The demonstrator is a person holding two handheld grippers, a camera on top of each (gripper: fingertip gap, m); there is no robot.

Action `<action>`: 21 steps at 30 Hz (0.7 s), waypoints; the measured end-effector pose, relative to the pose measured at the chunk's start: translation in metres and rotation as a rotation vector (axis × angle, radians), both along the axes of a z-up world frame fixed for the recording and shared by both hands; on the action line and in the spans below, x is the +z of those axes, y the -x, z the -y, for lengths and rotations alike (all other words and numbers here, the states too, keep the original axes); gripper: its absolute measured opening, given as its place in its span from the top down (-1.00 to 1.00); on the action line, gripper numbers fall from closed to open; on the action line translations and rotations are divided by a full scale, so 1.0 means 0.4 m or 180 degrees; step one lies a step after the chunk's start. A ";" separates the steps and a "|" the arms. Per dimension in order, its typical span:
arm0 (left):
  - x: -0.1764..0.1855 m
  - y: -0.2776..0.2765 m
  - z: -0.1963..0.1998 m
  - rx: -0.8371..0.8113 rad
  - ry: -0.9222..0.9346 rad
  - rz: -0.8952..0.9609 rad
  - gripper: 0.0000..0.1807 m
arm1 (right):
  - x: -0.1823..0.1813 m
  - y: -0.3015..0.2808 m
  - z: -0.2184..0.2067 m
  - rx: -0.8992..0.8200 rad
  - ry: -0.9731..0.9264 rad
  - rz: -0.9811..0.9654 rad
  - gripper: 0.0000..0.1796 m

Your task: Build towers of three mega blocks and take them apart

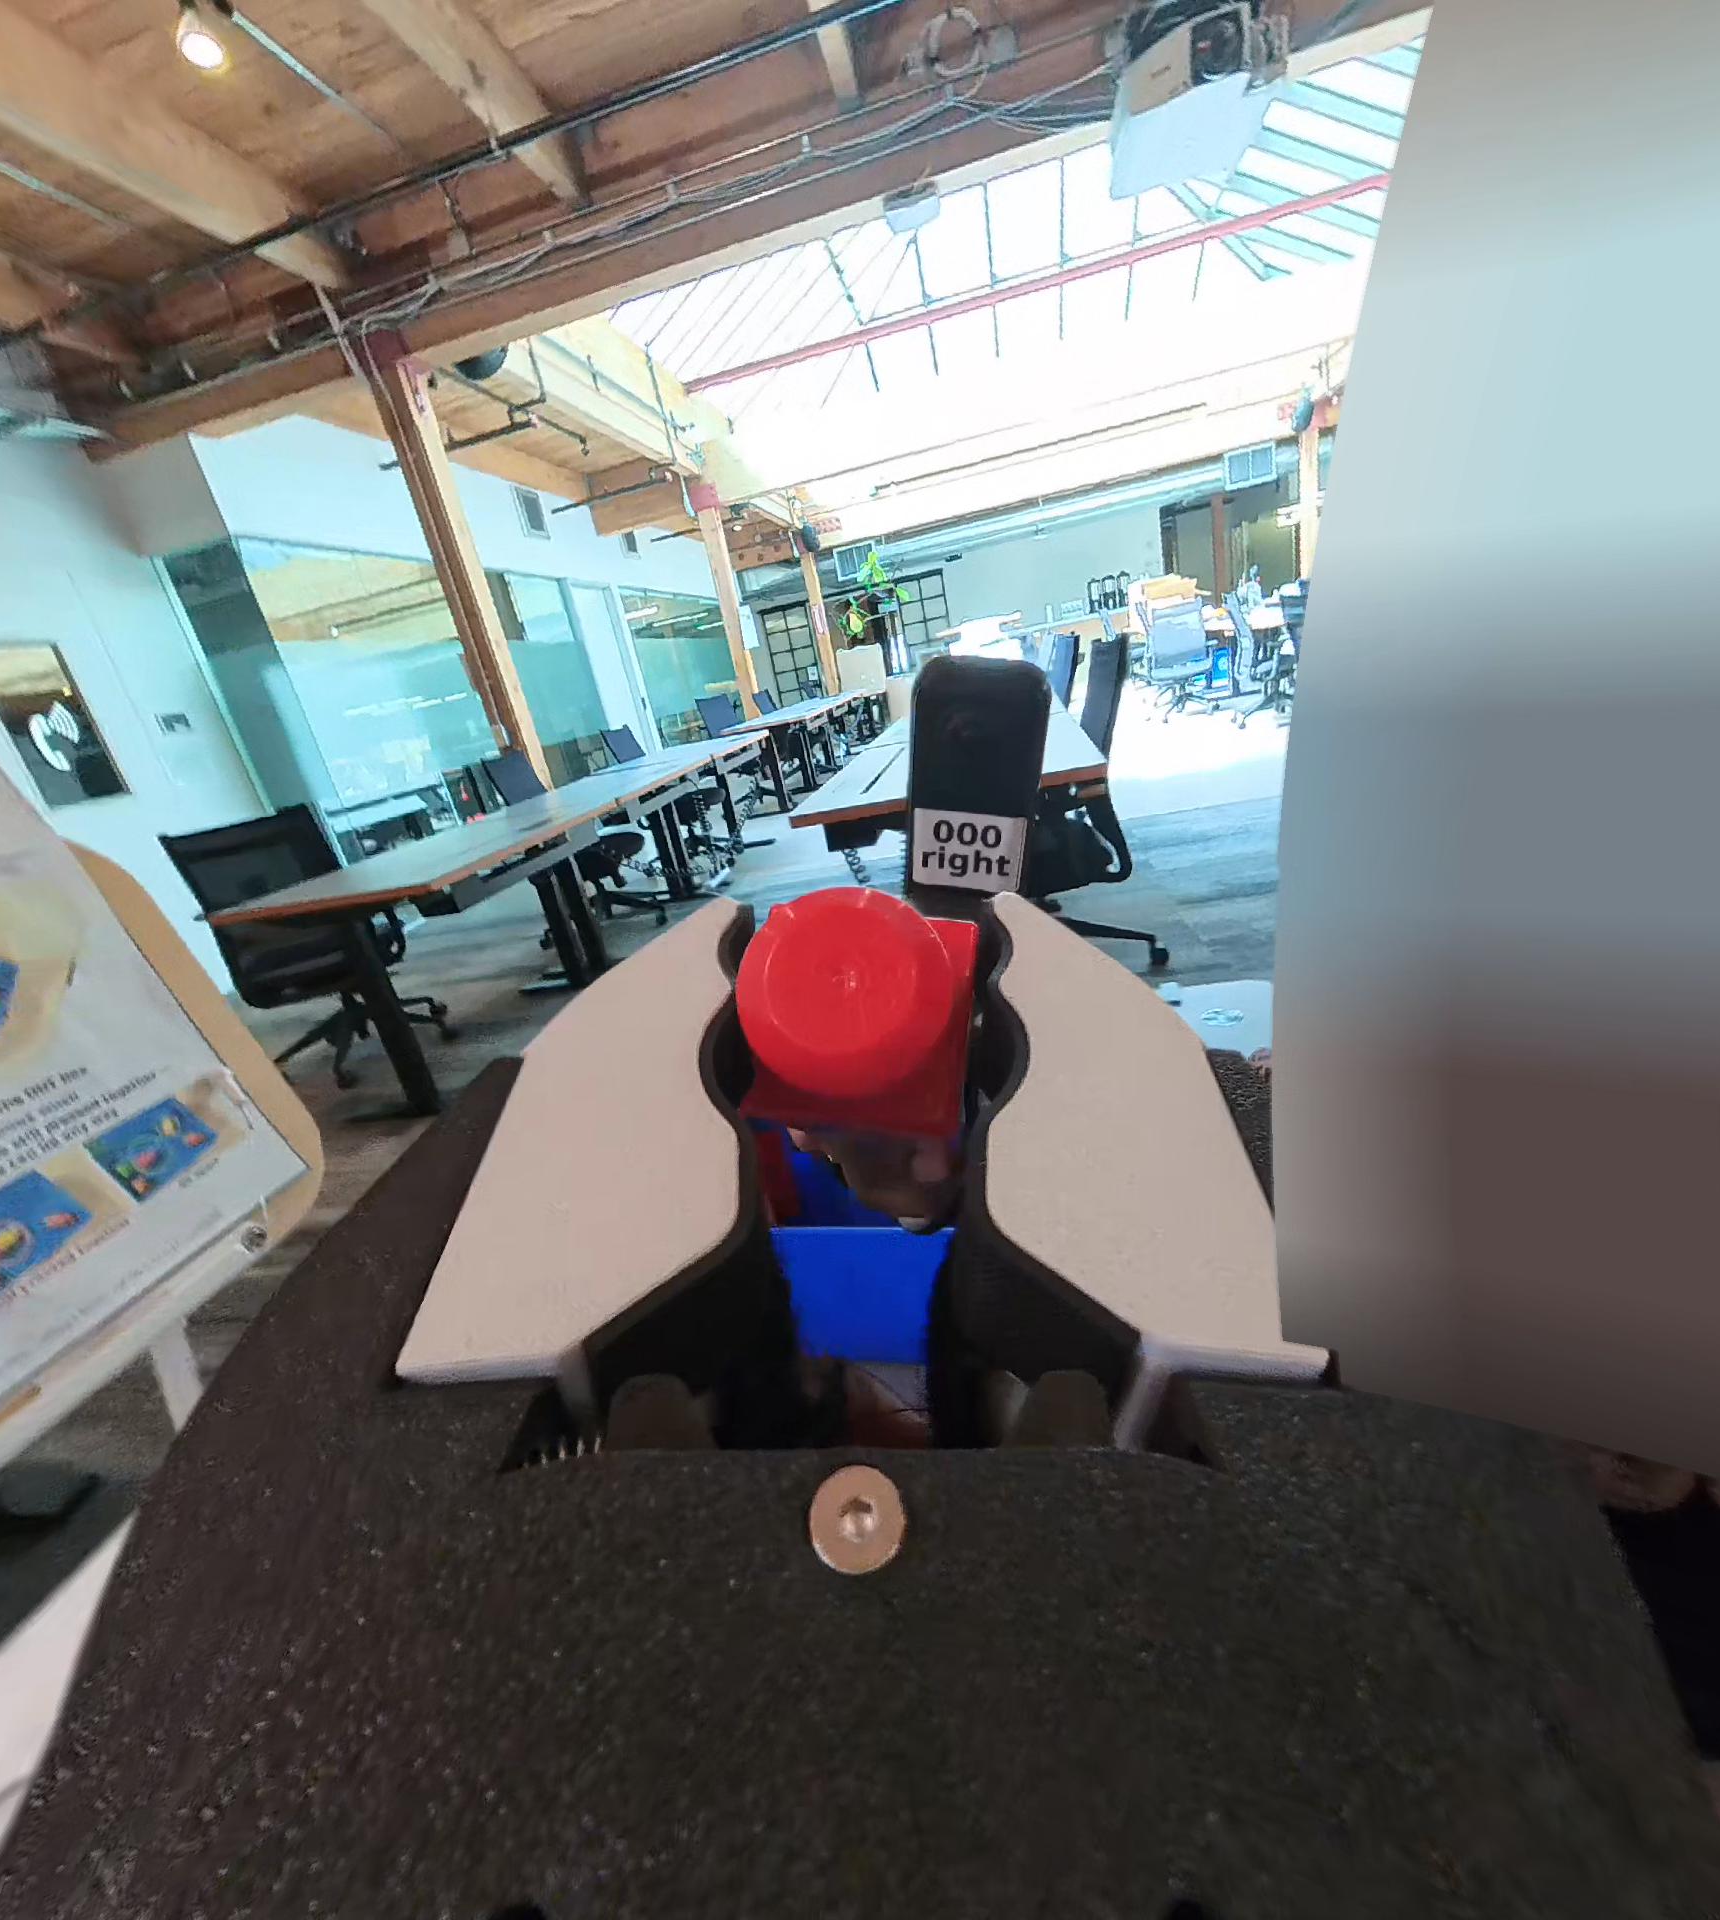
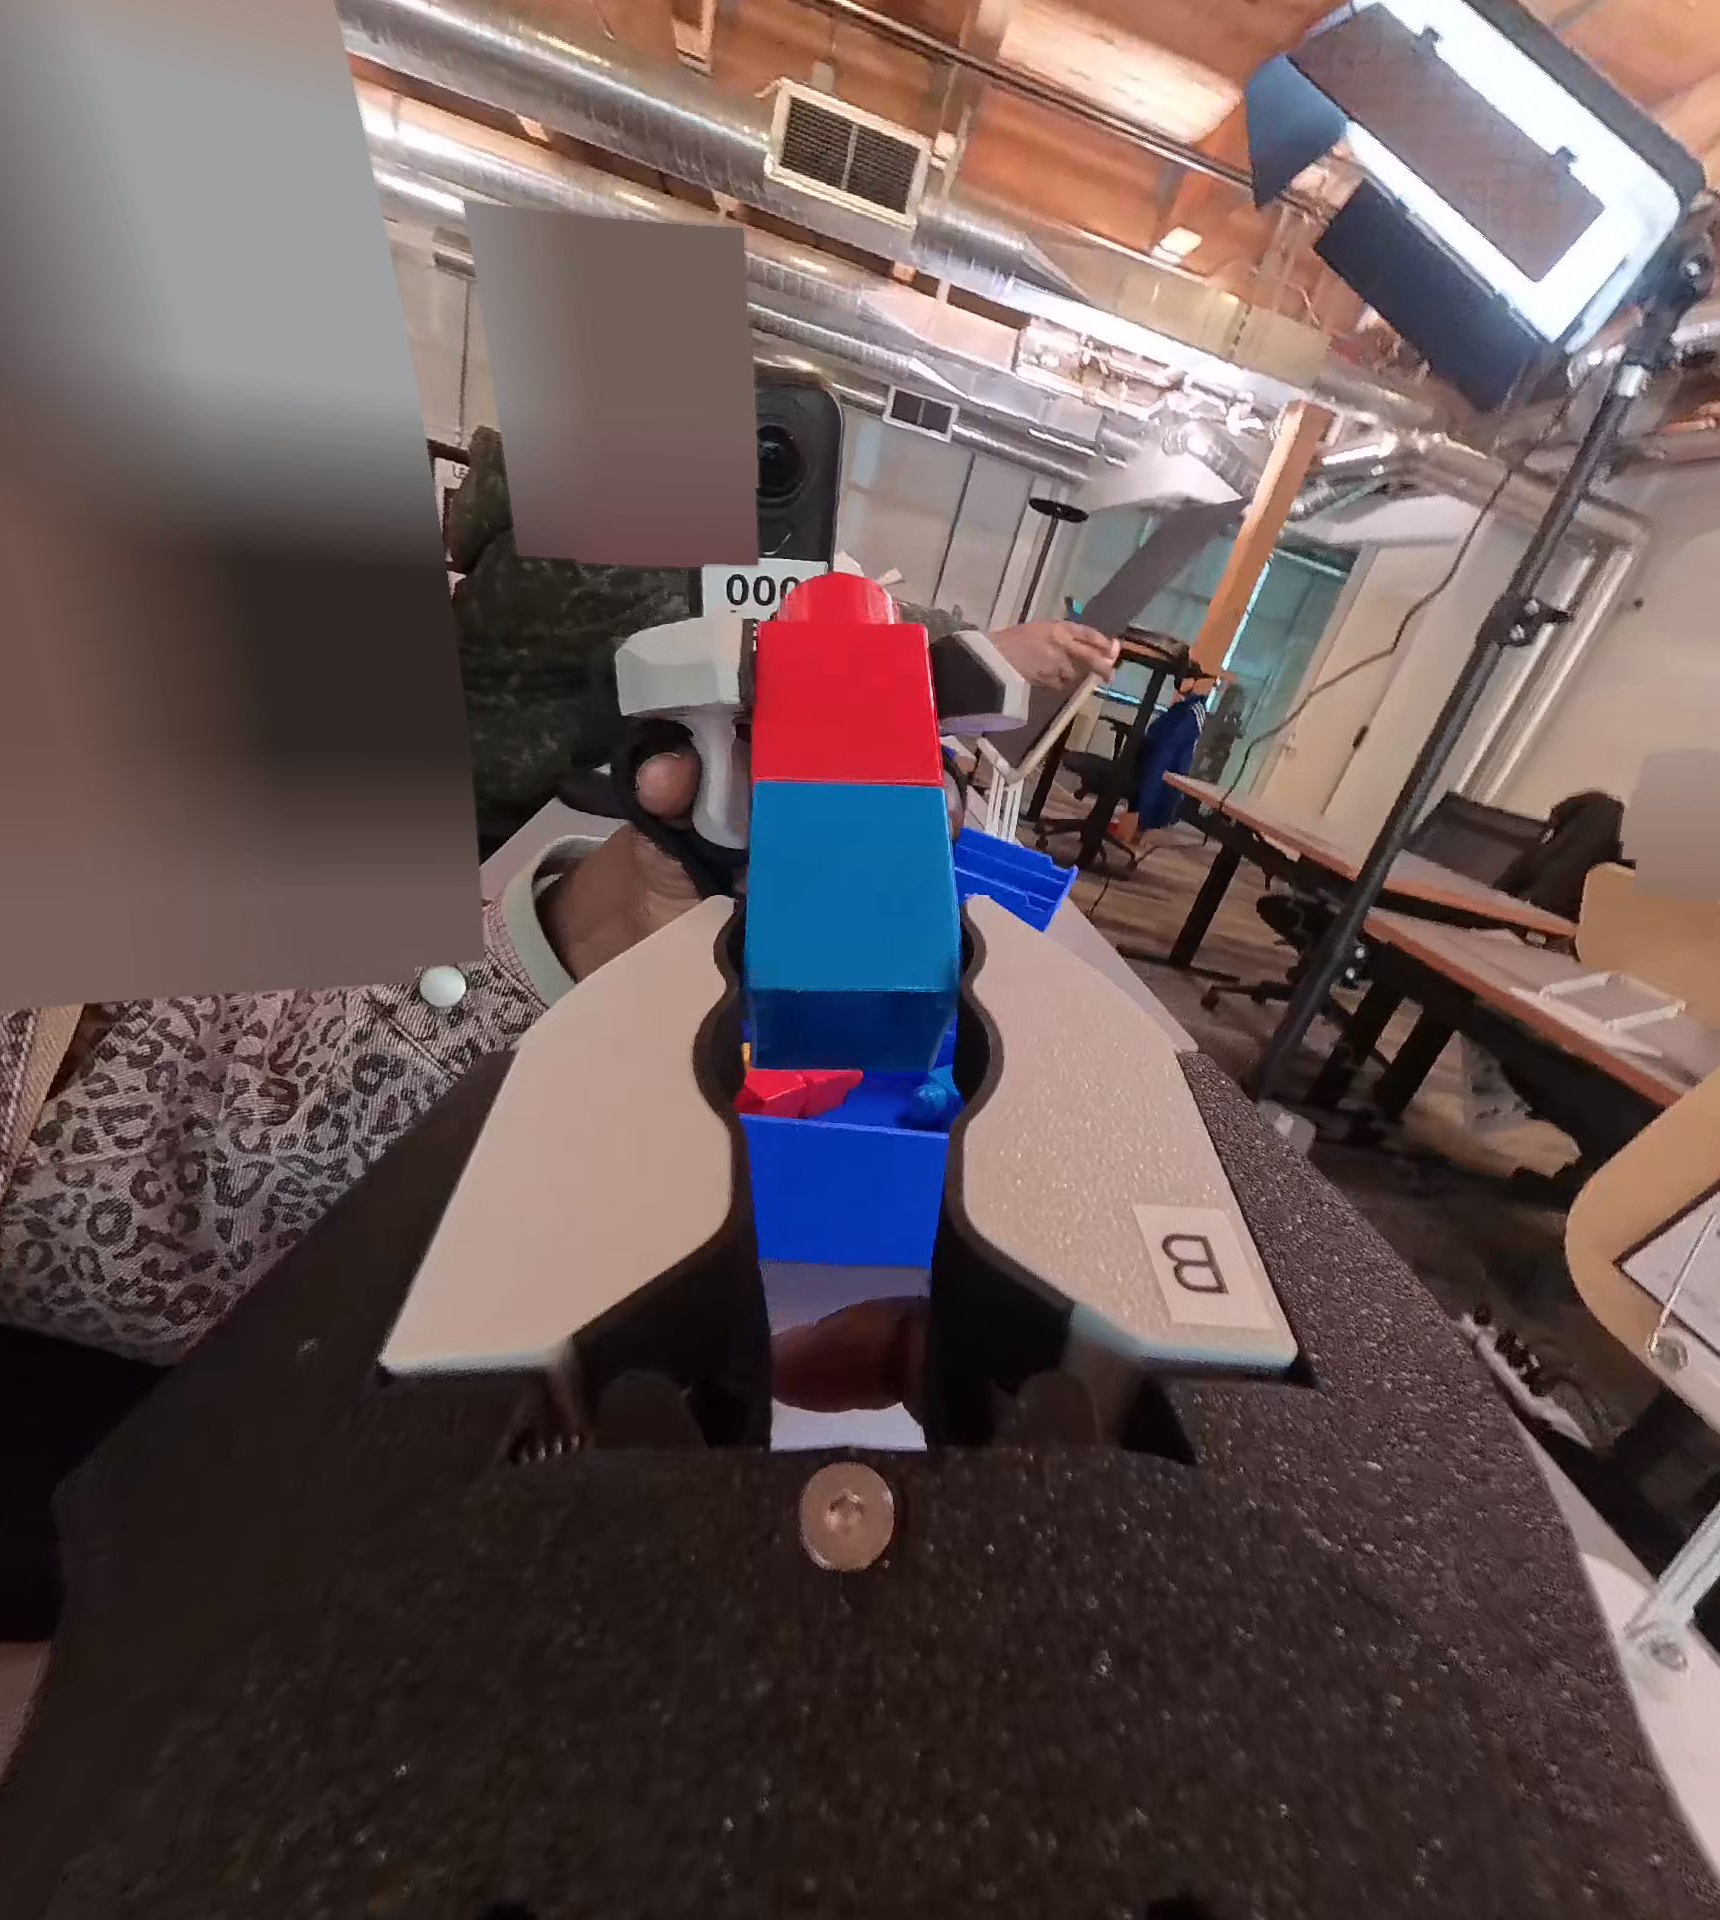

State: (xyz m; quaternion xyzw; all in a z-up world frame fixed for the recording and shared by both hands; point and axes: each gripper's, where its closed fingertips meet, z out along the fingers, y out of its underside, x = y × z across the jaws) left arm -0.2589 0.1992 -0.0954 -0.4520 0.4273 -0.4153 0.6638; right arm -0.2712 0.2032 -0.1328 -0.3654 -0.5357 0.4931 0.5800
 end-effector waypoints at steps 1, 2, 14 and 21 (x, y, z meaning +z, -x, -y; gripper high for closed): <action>-0.002 0.004 -0.008 -0.0009 0.0082 0.0039 0.55 | -0.002 0.000 -0.008 -0.0049 0.0045 0.0020 0.58; -0.002 0.010 -0.014 -0.0028 0.0145 0.0087 0.56 | -0.004 -0.001 -0.016 -0.0096 0.0097 0.0054 0.53; -0.082 -0.015 -0.010 -0.0072 0.0193 -0.0613 0.56 | -0.077 0.047 -0.004 -0.0453 -0.0292 0.0893 0.56; -0.056 0.029 -0.007 0.0252 0.0138 -0.0682 0.27 | -0.015 0.005 -0.023 -0.0408 -0.0103 0.0352 0.58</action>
